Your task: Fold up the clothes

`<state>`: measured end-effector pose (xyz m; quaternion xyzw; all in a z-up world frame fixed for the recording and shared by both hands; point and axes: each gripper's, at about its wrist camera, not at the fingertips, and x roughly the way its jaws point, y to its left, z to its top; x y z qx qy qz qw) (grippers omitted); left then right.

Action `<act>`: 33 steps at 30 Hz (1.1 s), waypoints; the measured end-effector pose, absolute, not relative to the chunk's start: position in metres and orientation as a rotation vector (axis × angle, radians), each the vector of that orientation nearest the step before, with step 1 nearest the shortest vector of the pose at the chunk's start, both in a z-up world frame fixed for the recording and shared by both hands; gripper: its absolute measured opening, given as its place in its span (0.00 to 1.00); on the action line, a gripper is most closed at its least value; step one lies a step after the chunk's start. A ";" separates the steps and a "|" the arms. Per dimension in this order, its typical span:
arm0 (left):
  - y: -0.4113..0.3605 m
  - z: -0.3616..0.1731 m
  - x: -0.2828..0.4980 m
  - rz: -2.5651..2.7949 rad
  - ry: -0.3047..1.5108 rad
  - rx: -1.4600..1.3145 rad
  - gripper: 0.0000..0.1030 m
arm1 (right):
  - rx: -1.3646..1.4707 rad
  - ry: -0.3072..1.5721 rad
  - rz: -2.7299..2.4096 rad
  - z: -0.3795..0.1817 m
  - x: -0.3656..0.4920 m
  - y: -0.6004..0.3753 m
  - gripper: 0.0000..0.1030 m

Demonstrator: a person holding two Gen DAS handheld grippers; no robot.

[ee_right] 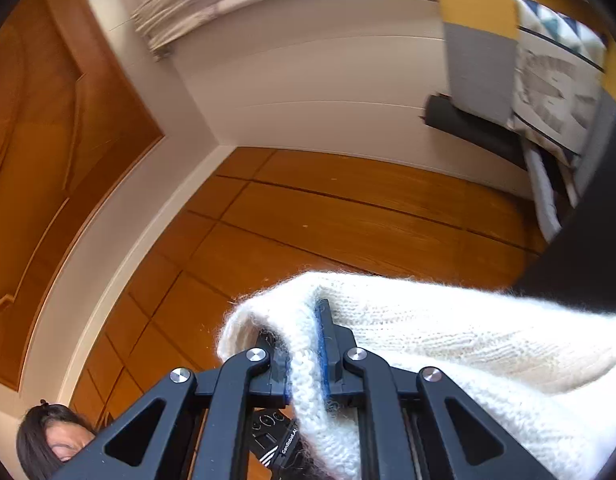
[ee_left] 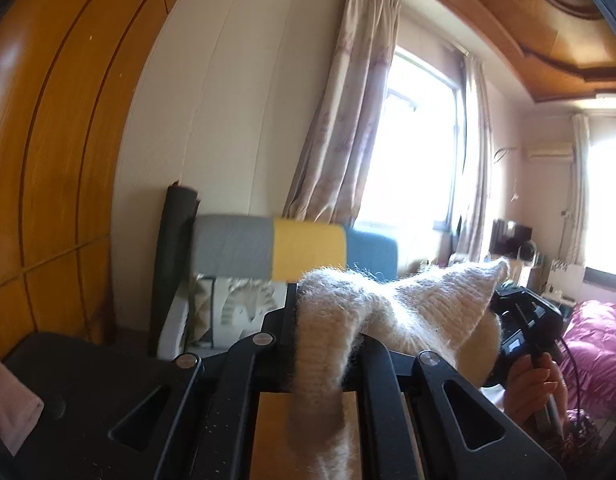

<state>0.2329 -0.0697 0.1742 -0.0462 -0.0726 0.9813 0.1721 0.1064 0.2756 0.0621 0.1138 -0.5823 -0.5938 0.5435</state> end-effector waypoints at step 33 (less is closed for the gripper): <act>-0.060 0.260 0.257 2.381 -0.544 0.095 0.06 | -0.075 -1.100 -1.174 0.200 0.237 0.246 0.09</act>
